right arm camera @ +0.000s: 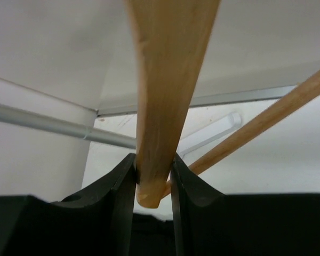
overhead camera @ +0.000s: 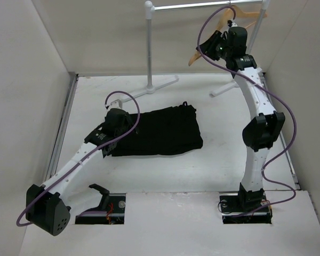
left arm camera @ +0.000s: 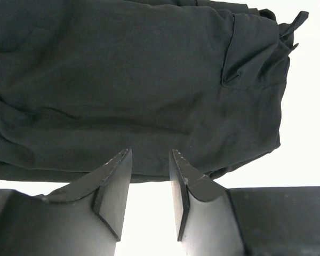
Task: Place the trousers on the hanger
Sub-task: Pick up the hanger from the clothesline.
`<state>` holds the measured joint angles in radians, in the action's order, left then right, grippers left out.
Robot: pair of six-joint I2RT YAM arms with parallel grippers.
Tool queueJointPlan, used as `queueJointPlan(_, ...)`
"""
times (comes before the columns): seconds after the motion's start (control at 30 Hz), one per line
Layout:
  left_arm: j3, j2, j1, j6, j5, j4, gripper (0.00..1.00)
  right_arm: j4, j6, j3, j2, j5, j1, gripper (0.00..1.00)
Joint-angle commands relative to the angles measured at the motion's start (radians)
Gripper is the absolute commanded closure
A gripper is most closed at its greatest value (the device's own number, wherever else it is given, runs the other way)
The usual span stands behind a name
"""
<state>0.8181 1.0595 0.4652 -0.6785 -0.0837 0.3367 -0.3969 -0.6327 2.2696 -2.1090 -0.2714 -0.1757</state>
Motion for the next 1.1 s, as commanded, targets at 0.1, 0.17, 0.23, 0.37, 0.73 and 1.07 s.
queueJointPlan(0.1,0.072,0.01,0.002,0.004,-0.002,-0.038,0.66,0.122,0.044,-0.14,0.219,-0.055,-0.049,0.81)
queueJointPlan(0.17,0.085,0.011,-0.003,0.007,0.007,-0.038,0.64,0.138,0.041,-0.205,0.247,-0.057,-0.06,0.81)
queueJointPlan(0.23,0.093,0.011,-0.006,0.008,0.015,-0.038,0.63,0.161,0.042,-0.275,0.276,-0.063,-0.075,0.81)
queueJointPlan(0.37,0.101,0.007,-0.007,0.013,0.019,-0.038,0.6,0.239,0.05,-0.396,0.334,-0.074,-0.1,0.83)
queueJointPlan(0.73,0.118,-0.018,-0.006,0.013,0.027,-0.038,0.52,0.397,0.007,-0.643,0.495,-0.117,-0.118,0.86)
queueJointPlan(1.07,0.135,0.004,0.025,0.011,0.027,-0.048,0.5,0.506,-0.08,-0.584,0.465,-0.196,-0.12,0.88)
